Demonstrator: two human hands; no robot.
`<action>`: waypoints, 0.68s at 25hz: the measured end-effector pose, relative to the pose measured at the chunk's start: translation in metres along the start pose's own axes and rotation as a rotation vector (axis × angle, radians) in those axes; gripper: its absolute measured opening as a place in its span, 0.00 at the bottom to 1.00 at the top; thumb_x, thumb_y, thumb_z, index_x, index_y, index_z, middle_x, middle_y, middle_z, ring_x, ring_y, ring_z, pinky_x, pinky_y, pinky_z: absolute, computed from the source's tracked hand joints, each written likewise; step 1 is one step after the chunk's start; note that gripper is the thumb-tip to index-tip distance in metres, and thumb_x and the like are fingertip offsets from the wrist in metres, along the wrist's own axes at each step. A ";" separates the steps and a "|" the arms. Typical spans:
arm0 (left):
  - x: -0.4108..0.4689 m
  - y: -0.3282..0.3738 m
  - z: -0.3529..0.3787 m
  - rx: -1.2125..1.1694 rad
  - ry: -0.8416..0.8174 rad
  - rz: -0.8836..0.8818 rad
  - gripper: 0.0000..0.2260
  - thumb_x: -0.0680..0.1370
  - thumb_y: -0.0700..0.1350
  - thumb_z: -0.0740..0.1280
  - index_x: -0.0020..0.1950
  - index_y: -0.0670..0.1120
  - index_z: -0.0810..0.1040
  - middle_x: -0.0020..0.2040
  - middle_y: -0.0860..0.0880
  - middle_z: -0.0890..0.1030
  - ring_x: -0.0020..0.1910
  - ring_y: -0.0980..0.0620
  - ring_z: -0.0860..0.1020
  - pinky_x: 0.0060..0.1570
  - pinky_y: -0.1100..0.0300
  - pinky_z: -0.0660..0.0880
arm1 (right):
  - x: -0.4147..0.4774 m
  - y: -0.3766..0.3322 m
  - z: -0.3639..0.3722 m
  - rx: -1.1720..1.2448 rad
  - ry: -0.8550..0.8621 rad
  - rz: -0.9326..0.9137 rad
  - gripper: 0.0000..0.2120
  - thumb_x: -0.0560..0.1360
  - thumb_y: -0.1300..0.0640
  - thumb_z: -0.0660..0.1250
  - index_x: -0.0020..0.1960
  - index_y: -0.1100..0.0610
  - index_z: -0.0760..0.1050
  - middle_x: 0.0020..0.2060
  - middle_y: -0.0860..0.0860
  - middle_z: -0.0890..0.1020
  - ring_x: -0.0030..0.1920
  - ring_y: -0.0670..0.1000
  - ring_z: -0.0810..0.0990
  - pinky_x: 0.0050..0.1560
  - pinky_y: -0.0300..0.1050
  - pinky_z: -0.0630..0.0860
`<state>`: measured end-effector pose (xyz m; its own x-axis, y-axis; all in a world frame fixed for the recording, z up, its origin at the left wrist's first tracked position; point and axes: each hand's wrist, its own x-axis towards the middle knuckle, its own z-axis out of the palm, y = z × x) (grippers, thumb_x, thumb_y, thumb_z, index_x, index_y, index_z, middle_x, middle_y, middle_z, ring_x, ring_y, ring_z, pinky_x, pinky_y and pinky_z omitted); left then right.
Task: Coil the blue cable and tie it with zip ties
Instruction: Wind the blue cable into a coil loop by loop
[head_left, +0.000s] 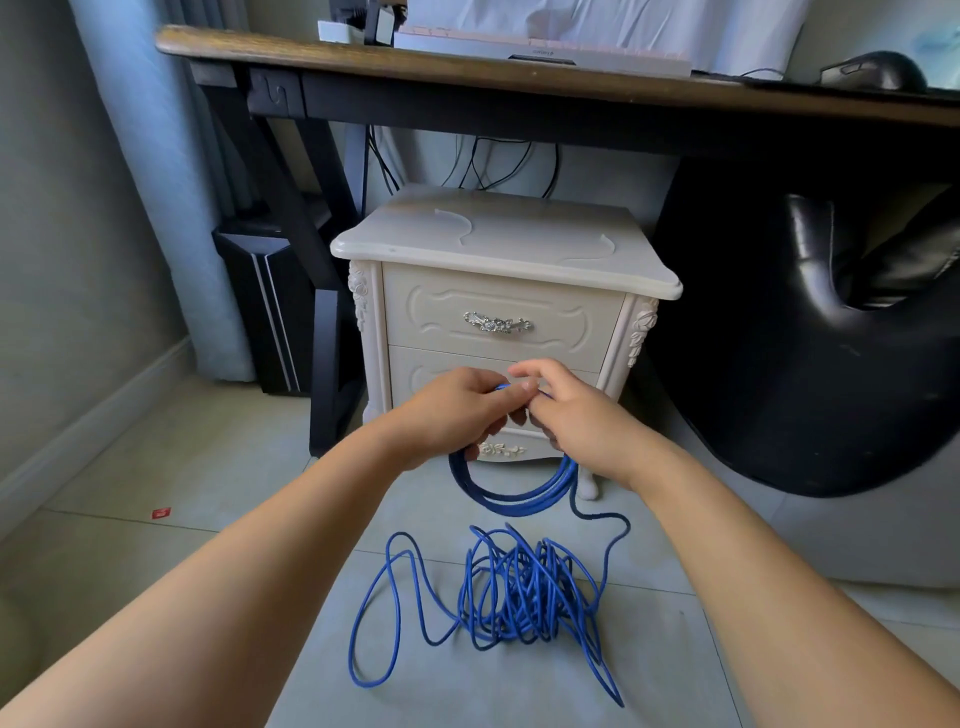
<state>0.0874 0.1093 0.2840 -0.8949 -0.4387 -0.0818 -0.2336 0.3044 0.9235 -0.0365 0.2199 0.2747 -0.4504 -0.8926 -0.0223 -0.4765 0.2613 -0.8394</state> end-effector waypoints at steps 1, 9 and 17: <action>0.001 -0.001 0.001 0.018 -0.001 0.015 0.17 0.82 0.55 0.60 0.44 0.44 0.77 0.32 0.51 0.67 0.27 0.55 0.64 0.28 0.62 0.65 | -0.001 -0.001 0.001 0.054 0.005 -0.012 0.15 0.81 0.55 0.57 0.67 0.44 0.68 0.34 0.44 0.72 0.33 0.45 0.67 0.38 0.41 0.64; 0.004 -0.004 -0.014 -0.541 0.114 -0.004 0.16 0.84 0.52 0.58 0.38 0.47 0.68 0.30 0.53 0.57 0.27 0.56 0.53 0.25 0.65 0.51 | -0.019 0.011 -0.016 0.739 -0.264 0.162 0.07 0.75 0.58 0.67 0.48 0.61 0.80 0.40 0.58 0.84 0.46 0.57 0.84 0.56 0.55 0.78; -0.002 -0.003 -0.012 -0.981 -0.234 0.007 0.10 0.79 0.41 0.59 0.57 0.41 0.76 0.35 0.50 0.73 0.30 0.54 0.70 0.37 0.60 0.75 | -0.007 0.002 -0.012 1.015 0.063 0.076 0.10 0.82 0.55 0.58 0.44 0.58 0.71 0.24 0.46 0.64 0.22 0.45 0.63 0.29 0.40 0.73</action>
<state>0.0944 0.0989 0.2855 -0.9719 -0.2303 -0.0489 0.0941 -0.5704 0.8159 -0.0435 0.2307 0.2796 -0.5053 -0.8582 -0.0902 0.4071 -0.1449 -0.9018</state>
